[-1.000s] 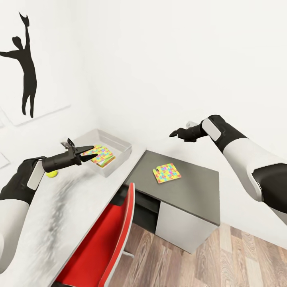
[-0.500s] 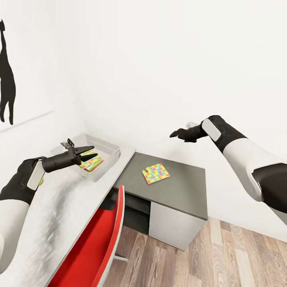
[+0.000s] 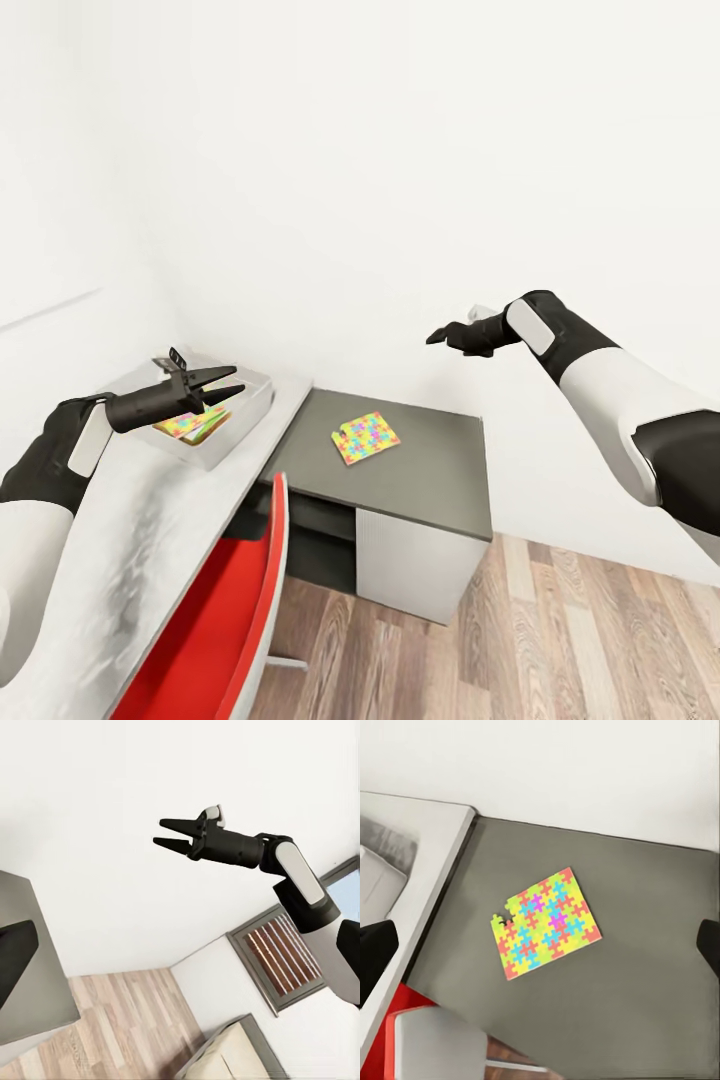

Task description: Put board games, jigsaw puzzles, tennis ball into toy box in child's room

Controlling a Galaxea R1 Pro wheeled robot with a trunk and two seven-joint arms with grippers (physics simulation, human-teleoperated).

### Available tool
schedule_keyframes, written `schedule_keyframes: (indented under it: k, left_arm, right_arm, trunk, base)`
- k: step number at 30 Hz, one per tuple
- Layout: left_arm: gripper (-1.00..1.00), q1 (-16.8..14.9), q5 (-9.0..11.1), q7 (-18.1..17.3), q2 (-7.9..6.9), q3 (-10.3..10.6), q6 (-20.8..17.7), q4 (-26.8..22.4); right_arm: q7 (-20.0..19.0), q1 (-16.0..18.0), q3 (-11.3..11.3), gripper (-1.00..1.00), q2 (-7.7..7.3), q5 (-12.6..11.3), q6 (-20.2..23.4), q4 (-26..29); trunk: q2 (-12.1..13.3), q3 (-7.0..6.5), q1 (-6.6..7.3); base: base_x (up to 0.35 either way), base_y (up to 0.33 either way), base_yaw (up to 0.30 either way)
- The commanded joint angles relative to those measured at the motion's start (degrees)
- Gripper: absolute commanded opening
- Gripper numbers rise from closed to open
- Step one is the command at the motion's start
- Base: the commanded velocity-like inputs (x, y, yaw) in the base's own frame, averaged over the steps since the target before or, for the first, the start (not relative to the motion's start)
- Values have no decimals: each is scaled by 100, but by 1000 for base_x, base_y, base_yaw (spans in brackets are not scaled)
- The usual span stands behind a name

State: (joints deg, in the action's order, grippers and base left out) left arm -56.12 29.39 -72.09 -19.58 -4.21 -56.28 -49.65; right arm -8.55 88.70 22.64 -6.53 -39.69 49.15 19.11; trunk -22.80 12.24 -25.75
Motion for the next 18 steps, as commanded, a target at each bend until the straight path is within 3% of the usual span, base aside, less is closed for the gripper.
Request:
schedule_keyframes:
  k: [1,18]
  left_arm:
    - [100,-4,14,-7,-2,0,-41,0]
    - [100,-4,7,-4,-2,8,-36,0]
  right_arm:
    - [-60,7,21,100,-3,58,5,-1]
    - [-60,7,26,100,3,57,-26,-4]
  trunk:
    - [-11,4,-3]
    - [-11,-126,-3]
  base:
    - [-42,55,-205]
    - [-30,15,-205]
